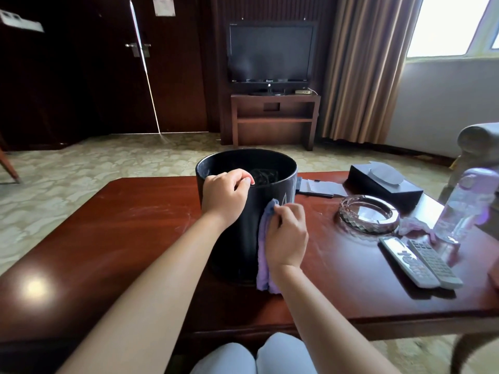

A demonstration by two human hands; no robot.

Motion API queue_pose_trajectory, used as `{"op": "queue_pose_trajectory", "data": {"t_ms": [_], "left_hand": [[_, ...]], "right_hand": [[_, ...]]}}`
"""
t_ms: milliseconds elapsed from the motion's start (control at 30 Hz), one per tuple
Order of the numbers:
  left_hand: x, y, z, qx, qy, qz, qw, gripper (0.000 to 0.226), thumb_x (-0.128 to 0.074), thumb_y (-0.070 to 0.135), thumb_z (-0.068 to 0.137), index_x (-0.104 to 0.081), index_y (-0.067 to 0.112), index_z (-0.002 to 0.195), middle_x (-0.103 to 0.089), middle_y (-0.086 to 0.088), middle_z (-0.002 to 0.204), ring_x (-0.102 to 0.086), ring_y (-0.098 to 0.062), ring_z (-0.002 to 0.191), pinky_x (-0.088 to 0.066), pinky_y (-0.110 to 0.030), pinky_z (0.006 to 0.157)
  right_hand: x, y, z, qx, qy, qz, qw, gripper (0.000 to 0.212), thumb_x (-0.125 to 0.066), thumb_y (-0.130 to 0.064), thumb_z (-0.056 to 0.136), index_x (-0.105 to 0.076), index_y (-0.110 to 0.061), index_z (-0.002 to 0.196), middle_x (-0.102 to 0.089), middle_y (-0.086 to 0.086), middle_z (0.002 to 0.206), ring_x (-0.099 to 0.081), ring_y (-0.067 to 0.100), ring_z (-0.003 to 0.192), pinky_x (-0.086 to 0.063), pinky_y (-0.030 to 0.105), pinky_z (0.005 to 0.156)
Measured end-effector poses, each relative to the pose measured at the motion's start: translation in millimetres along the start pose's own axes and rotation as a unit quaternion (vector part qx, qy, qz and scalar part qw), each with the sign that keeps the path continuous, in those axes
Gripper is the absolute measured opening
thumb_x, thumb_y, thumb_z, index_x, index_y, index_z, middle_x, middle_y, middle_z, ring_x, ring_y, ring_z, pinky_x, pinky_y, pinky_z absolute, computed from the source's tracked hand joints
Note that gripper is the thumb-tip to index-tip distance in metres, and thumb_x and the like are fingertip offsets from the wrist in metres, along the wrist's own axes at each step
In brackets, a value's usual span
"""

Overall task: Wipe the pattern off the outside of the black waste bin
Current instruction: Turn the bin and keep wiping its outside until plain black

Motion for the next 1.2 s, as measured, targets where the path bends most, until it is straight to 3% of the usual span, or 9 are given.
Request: {"op": "queue_pose_trajectory", "data": {"t_ms": [100, 333, 500, 633, 700, 833, 933, 1100, 1200], "left_hand": [[-0.2, 0.4, -0.4, -0.005, 0.006, 0.009, 1.000, 0.027, -0.044, 0.026, 0.081, -0.069, 0.020, 0.075, -0.052, 0.012, 0.057, -0.059, -0.021, 0.068, -0.040, -0.033, 0.078], [-1.7, -2.0, -0.8, -0.009, 0.012, 0.018, 1.000, 0.027, -0.043, 0.026, 0.082, -0.069, 0.021, 0.076, -0.049, 0.014, 0.054, -0.059, -0.021, 0.070, -0.036, -0.031, 0.078], [-3.9, -4.2, -0.8, -0.011, 0.020, 0.012, 1.000, 0.027, -0.043, 0.026, 0.082, -0.069, 0.021, 0.077, -0.064, 0.005, 0.067, -0.060, -0.020, 0.075, -0.033, -0.029, 0.081], [-3.9, -5.3, -0.8, -0.009, 0.024, 0.017, 1.000, 0.028, -0.042, 0.027, 0.083, -0.069, 0.021, 0.077, -0.063, 0.005, 0.067, -0.060, -0.021, 0.076, -0.029, -0.026, 0.080], [-4.0, -4.4, -0.9, -0.010, 0.022, 0.022, 0.999, 0.029, -0.042, 0.027, 0.083, -0.069, 0.021, 0.078, -0.063, 0.005, 0.067, -0.060, -0.022, 0.076, -0.029, -0.025, 0.080], [-4.8, -4.4, -1.5, -0.013, 0.025, 0.033, 0.999, 0.028, -0.042, 0.025, 0.083, -0.068, 0.020, 0.076, -0.053, 0.010, 0.058, -0.059, -0.022, 0.072, -0.027, -0.024, 0.077], [-5.7, -4.5, -1.6, -0.012, 0.029, 0.039, 0.999, 0.027, -0.042, 0.025, 0.083, -0.068, 0.021, 0.076, -0.050, 0.011, 0.058, -0.058, -0.022, 0.071, -0.025, -0.023, 0.075], [-4.8, -3.3, -2.9, -0.017, 0.023, 0.038, 0.999, 0.028, -0.041, 0.025, 0.084, -0.067, 0.020, 0.076, -0.044, 0.016, 0.053, -0.056, -0.020, 0.070, -0.024, -0.022, 0.076], [-5.3, -3.7, -3.4, -0.021, 0.029, 0.044, 0.998, 0.028, -0.041, 0.025, 0.084, -0.067, 0.021, 0.076, -0.046, 0.014, 0.055, -0.055, -0.020, 0.070, -0.023, -0.021, 0.076]], "right_hand": [[-2.1, 6.7, -18.1, -0.042, -0.032, 0.006, 0.999, 0.012, -0.063, -0.008, 0.084, -0.072, -0.005, 0.092, -0.062, 0.005, 0.096, -0.061, 0.020, 0.079, -0.044, 0.022, 0.068], [5.8, -6.2, 2.0, -0.020, 0.041, 0.077, 0.996, 0.007, -0.067, -0.001, 0.081, -0.073, -0.001, 0.085, -0.063, 0.006, 0.089, -0.050, 0.001, 0.081, -0.035, -0.004, 0.076], [0.7, -4.0, 4.1, -0.011, 0.049, 0.071, 0.996, 0.009, -0.067, -0.003, 0.080, -0.074, -0.005, 0.084, -0.066, 0.003, 0.084, -0.056, 0.006, 0.072, -0.040, 0.003, 0.070], [0.1, 10.7, -25.4, -0.053, -0.017, 0.017, 0.998, 0.009, -0.069, -0.005, 0.080, -0.075, -0.009, 0.075, -0.066, 0.001, 0.073, -0.060, 0.016, 0.061, -0.044, 0.021, 0.059], [2.3, 11.8, -28.3, -0.061, -0.034, 0.020, 0.997, 0.009, -0.068, -0.005, 0.081, -0.076, -0.010, 0.078, -0.062, -0.004, 0.074, -0.056, 0.010, 0.062, -0.043, 0.014, 0.061], [7.8, 1.9, -3.6, -0.042, 0.037, 0.070, 0.996, 0.012, -0.067, 0.000, 0.080, -0.074, -0.007, 0.086, -0.056, -0.010, 0.082, -0.053, 0.002, 0.070, -0.035, -0.005, 0.069], [2.8, 7.6, -11.5, -0.056, 0.018, 0.057, 0.997, 0.013, -0.066, 0.001, 0.079, -0.074, -0.008, 0.084, -0.061, -0.004, 0.079, -0.056, 0.009, 0.068, -0.035, 0.000, 0.066], [-7.8, 51.8, -62.8, -0.226, -0.122, 0.003, 0.967, 0.013, -0.062, -0.008, 0.084, -0.074, -0.010, 0.079, -0.062, 0.001, 0.080, -0.061, 0.021, 0.078, -0.028, 0.014, 0.061], [-2.4, 38.1, -49.9, -0.183, -0.047, 0.053, 0.981, 0.012, -0.065, -0.002, 0.081, -0.075, -0.009, 0.080, -0.059, -0.003, 0.077, -0.060, 0.017, 0.073, -0.034, 0.009, 0.063]]}}
Point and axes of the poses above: each hand's wrist, its own z-axis towards the middle knuckle, its own x-axis out of the back of the hand, y = z × x, the point moved 3 cm from there along z, towards the middle knuckle
